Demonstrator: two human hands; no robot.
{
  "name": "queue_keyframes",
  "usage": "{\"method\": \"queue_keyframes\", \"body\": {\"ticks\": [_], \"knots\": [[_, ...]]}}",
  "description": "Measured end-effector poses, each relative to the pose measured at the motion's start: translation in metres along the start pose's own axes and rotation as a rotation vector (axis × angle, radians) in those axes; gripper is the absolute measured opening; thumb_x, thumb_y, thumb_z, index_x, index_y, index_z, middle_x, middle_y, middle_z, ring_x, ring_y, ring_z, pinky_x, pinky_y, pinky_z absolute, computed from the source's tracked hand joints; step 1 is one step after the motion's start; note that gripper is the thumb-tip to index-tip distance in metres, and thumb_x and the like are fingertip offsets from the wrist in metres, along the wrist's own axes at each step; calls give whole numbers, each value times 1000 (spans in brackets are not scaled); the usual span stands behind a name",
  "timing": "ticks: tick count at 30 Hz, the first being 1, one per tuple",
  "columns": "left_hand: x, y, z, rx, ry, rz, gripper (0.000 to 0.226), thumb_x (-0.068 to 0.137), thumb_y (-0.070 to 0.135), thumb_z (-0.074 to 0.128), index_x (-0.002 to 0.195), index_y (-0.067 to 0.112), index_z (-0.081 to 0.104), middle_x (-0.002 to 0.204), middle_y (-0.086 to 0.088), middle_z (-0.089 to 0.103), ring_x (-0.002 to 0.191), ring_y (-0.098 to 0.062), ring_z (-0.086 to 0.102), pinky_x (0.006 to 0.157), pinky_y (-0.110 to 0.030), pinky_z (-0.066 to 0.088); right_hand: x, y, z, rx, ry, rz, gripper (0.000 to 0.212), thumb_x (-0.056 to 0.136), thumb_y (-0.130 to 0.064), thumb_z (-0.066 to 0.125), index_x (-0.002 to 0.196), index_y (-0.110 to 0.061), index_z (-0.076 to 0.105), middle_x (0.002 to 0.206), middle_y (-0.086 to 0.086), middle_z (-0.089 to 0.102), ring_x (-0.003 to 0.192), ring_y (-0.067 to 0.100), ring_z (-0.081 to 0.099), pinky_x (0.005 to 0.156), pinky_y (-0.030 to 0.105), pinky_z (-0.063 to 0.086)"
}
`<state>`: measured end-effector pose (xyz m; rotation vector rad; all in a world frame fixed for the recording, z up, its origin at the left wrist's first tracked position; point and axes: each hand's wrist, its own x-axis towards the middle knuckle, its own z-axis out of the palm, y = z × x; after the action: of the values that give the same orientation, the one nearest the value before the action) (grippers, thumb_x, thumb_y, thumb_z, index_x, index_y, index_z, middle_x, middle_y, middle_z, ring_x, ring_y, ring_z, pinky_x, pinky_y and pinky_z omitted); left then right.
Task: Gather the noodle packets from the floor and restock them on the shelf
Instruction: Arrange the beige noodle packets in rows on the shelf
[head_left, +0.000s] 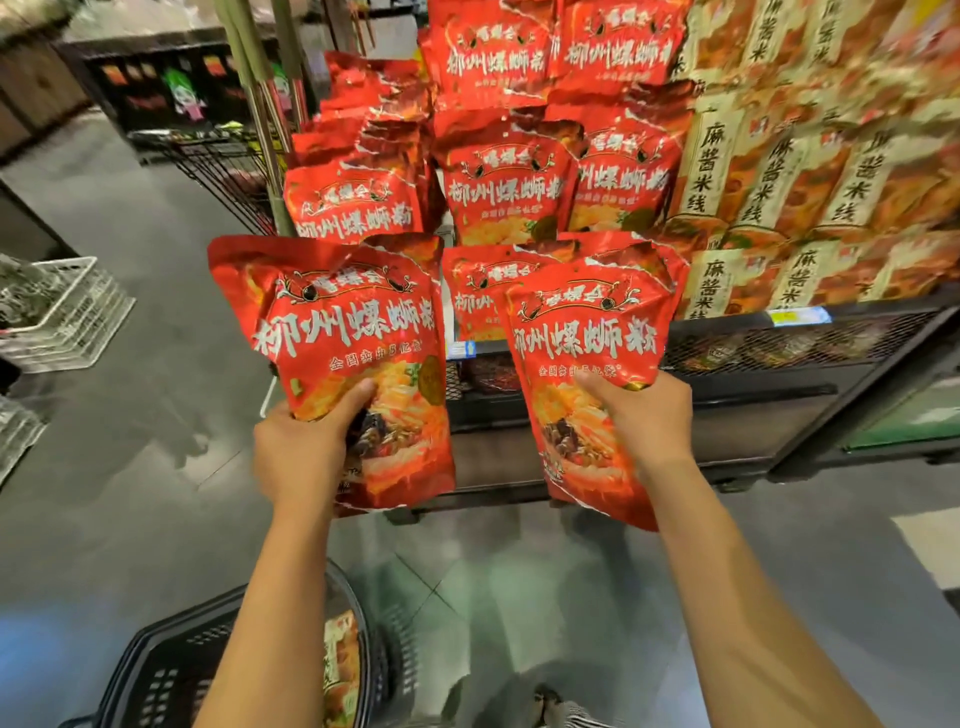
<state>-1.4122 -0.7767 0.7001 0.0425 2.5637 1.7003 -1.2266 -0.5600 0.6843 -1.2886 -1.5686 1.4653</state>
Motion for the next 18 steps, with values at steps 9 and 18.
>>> {"method": "queue_keyframes", "body": {"ticks": [9,18], "knots": [[60,2,12,-122,64,-61,37,64,53,87,83,29,67,79,13,67,81,-17,68,76,-33,51,37,-21,37,83,-20,-2,28,70,-30,88,76,-31,61,81,-18,63,80,8,62,84,32,49],[183,7,57,-241,-127,-56,41,68,34,89,100,17,71,91,-1,71,85,-20,69,81,-33,54,89,-59,126,103,-58,-32,28,71,-25,88,89,-26,67,92,-9,73,83,6,69,77,27,53]]}}
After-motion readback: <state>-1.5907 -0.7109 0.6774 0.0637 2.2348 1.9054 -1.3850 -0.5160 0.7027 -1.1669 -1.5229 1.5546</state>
